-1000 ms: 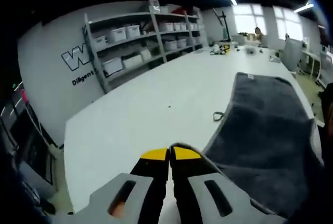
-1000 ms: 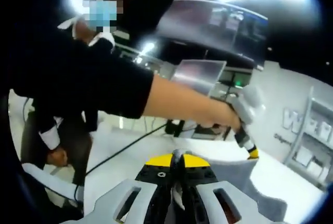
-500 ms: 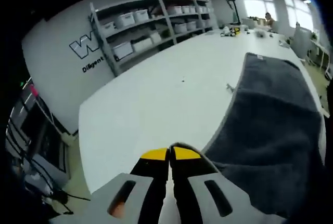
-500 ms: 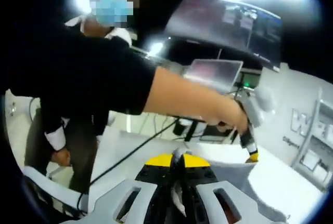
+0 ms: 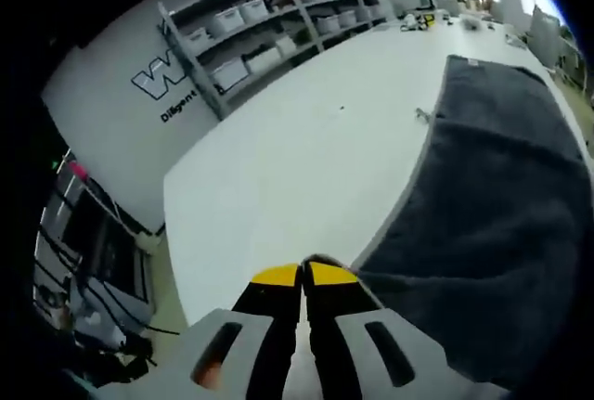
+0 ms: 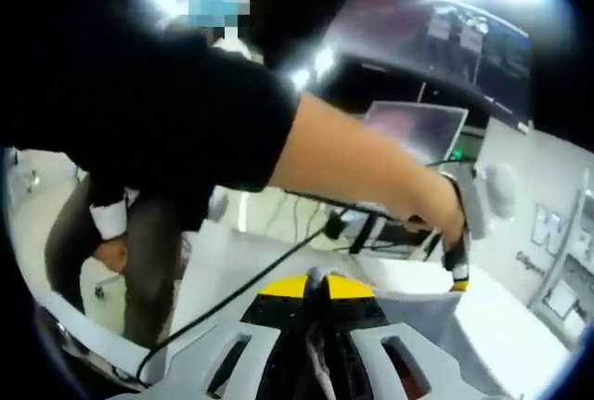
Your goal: Open the folded towel by lifting each exposed corner and separating the folded layers until the towel lies flat within the target outline without major curled edges
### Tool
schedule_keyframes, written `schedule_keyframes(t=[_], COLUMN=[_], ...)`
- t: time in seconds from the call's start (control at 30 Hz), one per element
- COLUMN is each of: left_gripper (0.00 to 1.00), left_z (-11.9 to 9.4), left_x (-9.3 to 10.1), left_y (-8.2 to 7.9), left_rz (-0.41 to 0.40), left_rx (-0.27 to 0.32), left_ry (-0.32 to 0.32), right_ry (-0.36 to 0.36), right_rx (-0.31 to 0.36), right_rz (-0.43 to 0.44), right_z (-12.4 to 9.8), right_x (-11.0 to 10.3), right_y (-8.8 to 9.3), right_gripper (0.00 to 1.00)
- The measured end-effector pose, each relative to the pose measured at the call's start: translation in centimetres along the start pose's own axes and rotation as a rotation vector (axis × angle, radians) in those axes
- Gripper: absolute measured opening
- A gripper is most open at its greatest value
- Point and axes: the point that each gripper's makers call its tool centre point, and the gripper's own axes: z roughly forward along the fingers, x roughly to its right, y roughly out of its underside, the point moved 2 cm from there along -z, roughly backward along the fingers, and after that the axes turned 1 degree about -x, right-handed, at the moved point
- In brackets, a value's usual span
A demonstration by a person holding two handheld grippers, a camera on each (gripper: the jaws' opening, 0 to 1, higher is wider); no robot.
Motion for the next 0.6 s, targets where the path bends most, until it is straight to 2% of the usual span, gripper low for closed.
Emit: schedule_keyframes(t=[0.13,0.27,0.43,0.53,0.6], left_gripper=[0.01,0.01,0.01,0.01,0.02], left_z=[0.2,0.1,0.3,0.3,0.4], left_x=[0.0,-0.3,-0.3,-0.4,-0.1], left_y=[0.1,-0.1,0.6,0.8,1.2], left_rz=[0.027,0.044,0.058,0.031,-0.019], left_rx=[-0.017,-0.014,-0.040,-0.048,-0.060], left_ry=[-0.009,-0.028,-0.031,-0.032,-0.013], right_ry=[-0.011,-0.020,-0.037,-0.044,-0.045], right_rx=[-0.032,-0.039,-0.039,-0.038,-0.039], right_rz=[-0.017,-0.012,-0.005,-0.002,0.004], right_z=[0.5,0.9,1.5,1.7,1.8], right_x=[-0.4,-0.7,-1.2,-1.3,-1.2], right_y=[1.2,1.6,1.7,1.8,1.9], right_gripper=[0.00,0.00,0.00,0.00,0.00])
